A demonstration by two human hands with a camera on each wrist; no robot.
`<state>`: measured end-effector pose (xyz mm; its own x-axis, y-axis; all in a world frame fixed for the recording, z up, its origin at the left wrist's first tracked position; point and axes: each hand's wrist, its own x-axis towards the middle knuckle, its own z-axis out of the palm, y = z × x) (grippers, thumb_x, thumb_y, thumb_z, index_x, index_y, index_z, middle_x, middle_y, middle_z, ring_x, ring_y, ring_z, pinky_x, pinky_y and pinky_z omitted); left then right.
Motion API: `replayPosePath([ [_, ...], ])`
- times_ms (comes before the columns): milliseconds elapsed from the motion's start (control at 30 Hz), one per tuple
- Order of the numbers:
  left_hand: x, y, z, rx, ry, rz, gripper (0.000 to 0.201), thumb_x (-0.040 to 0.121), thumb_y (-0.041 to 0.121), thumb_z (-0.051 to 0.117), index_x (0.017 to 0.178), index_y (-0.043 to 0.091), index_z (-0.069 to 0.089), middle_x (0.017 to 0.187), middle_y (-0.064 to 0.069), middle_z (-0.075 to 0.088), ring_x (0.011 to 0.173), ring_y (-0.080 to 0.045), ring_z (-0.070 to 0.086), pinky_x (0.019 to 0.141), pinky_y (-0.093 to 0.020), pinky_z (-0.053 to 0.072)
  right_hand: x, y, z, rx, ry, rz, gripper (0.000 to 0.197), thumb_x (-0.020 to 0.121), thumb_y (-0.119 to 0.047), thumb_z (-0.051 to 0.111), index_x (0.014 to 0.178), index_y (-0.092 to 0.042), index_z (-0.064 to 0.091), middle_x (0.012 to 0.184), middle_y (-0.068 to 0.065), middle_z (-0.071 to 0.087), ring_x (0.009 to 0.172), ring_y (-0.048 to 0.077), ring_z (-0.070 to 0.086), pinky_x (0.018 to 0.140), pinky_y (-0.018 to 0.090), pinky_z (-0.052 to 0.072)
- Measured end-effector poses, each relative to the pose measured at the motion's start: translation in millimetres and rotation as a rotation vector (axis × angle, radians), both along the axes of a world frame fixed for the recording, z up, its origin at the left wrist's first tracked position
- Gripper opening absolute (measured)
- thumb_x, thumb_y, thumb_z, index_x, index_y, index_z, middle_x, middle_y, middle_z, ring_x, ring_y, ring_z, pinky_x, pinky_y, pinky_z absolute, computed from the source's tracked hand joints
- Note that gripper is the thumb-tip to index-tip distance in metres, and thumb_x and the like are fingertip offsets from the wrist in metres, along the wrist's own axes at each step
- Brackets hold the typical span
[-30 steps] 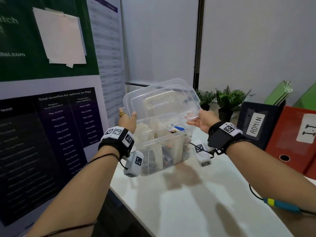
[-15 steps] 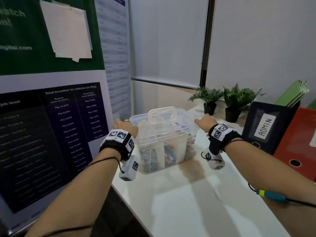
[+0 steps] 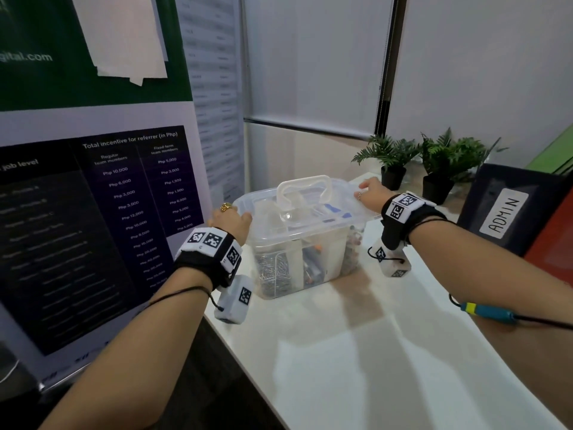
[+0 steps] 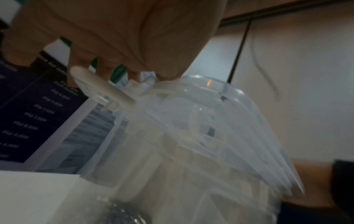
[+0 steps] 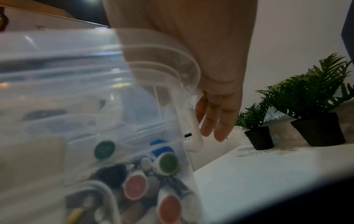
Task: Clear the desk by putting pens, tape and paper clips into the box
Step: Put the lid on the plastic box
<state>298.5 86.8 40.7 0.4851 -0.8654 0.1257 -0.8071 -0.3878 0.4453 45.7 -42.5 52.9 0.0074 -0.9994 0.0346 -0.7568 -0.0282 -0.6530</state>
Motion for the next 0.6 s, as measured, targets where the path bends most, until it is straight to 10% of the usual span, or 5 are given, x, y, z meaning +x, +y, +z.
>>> replayPosePath([
  [233, -2.2, -6.5, 15.2, 0.112, 0.065, 0.057, 0.055, 0.095, 0.032, 0.043, 0.132, -0.007, 0.036, 0.133, -0.024, 0.04, 0.122, -0.037, 0.043, 0.098, -0.039, 0.037, 5.0, -4.3, -1.4, 0.024, 0.121, 0.055, 0.049, 0.1, -0.021, 0.035, 0.145, -0.003, 0.026, 0.15, 0.018, 0.032, 0.137, 0.033, 0.033, 0.108, 0.031, 0.028],
  [467, 19.1, -6.0, 18.3, 0.127, 0.03, 0.076, 0.039, 0.09, 0.035, 0.054, 0.099, -0.003, 0.059, 0.09, -0.014, 0.056, 0.078, -0.027, 0.051, 0.068, -0.029, 0.039, 11.9, -5.9, -2.1, -0.002, 0.131, 0.035, 0.044, 0.101, -0.019, 0.032, 0.141, 0.0, 0.033, 0.147, 0.021, 0.036, 0.135, 0.035, 0.036, 0.107, 0.033, 0.031],
  [600, 13.3, -6.9, 16.0, 0.138, 0.029, 0.075, 0.041, 0.092, 0.034, 0.051, 0.107, -0.003, 0.058, 0.11, -0.02, 0.061, 0.089, -0.031, 0.055, 0.075, -0.032, 0.043, 15.2, -9.3, -9.5, 0.032, 0.094, 0.035, 0.049, 0.1, -0.023, 0.034, 0.146, -0.008, 0.025, 0.147, 0.022, 0.034, 0.134, 0.038, 0.036, 0.097, 0.035, 0.039],
])
